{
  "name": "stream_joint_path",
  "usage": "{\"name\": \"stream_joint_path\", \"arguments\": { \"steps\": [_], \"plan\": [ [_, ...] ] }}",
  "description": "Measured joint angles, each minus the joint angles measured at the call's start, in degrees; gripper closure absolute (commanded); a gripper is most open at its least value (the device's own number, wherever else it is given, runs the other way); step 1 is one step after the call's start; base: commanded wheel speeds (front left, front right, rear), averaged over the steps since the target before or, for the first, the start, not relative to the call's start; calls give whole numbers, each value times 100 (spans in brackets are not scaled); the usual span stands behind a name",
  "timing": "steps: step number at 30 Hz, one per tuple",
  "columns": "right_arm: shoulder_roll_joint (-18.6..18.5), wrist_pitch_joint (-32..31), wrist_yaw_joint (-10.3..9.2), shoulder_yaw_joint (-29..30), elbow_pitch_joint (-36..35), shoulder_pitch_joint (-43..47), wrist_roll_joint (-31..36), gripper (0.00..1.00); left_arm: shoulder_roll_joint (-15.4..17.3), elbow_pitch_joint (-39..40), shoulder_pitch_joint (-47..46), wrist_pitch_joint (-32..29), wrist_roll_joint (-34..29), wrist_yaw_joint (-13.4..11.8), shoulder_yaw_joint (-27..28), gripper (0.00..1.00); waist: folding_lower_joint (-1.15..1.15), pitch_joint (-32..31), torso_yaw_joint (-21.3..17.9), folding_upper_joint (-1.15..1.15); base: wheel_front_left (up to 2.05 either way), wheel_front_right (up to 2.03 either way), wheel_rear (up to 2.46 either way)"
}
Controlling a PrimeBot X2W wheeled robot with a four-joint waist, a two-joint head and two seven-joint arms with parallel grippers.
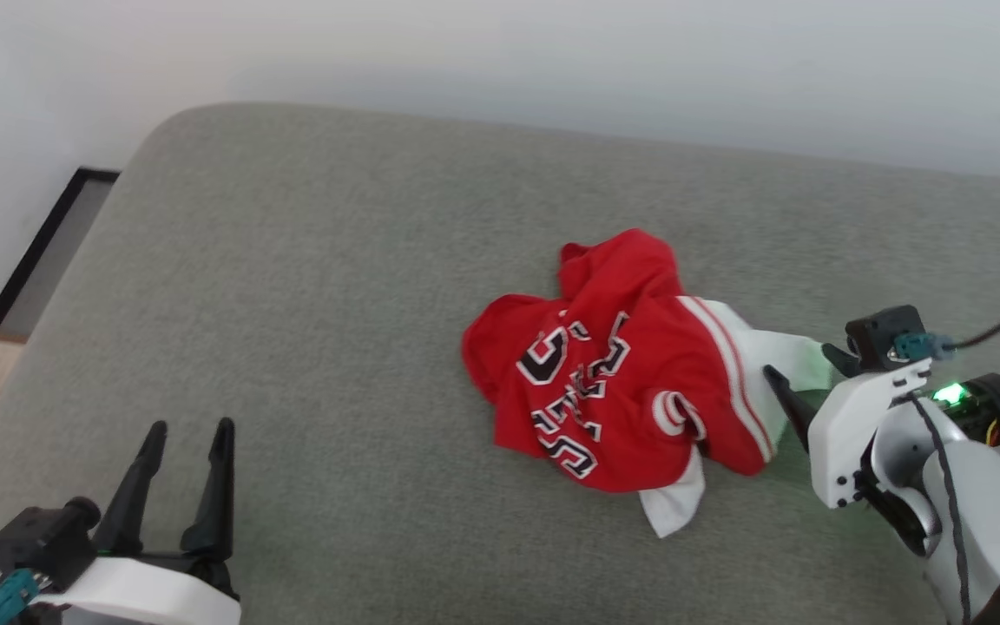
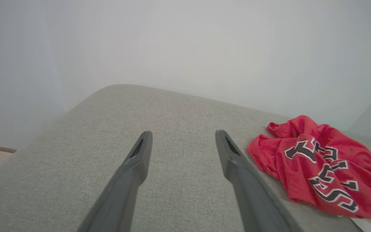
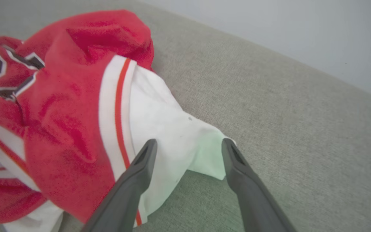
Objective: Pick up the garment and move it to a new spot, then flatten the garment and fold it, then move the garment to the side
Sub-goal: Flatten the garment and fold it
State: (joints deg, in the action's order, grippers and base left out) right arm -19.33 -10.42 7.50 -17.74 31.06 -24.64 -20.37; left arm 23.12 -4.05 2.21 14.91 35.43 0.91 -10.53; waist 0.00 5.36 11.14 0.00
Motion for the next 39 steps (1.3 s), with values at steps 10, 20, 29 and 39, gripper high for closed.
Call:
{"name": "stream_joint_path", "arguments": {
  "steps": [10, 20, 29, 39],
  "plan": [
    [-267, -1122, 0, -812, 1031, -808, -677, 0, -155, -263, -304, 0, -15, 147, -178, 0, 0, 349, 459, 0, 0, 0, 0],
    [-349, -1692, 0, -1200, 1595, -1396, -1333, 100, -301, -471, -434, 0, -46, 238, -219, 0, 0, 460, 546, 0, 0, 0, 0],
    [-764, -1645, 1, -1169, 1338, -1311, -1828, 100, -300, -497, -419, 2, -63, 270, -58, 0, 0, 352, 219, 0, 0, 0, 0],
    [-1337, -2086, 1, -413, 892, -521, -2025, 100, -213, -497, -324, -3, -15, 271, -15, 0, 0, 214, -258, 0, 0, 0, 0]
  ]
}}
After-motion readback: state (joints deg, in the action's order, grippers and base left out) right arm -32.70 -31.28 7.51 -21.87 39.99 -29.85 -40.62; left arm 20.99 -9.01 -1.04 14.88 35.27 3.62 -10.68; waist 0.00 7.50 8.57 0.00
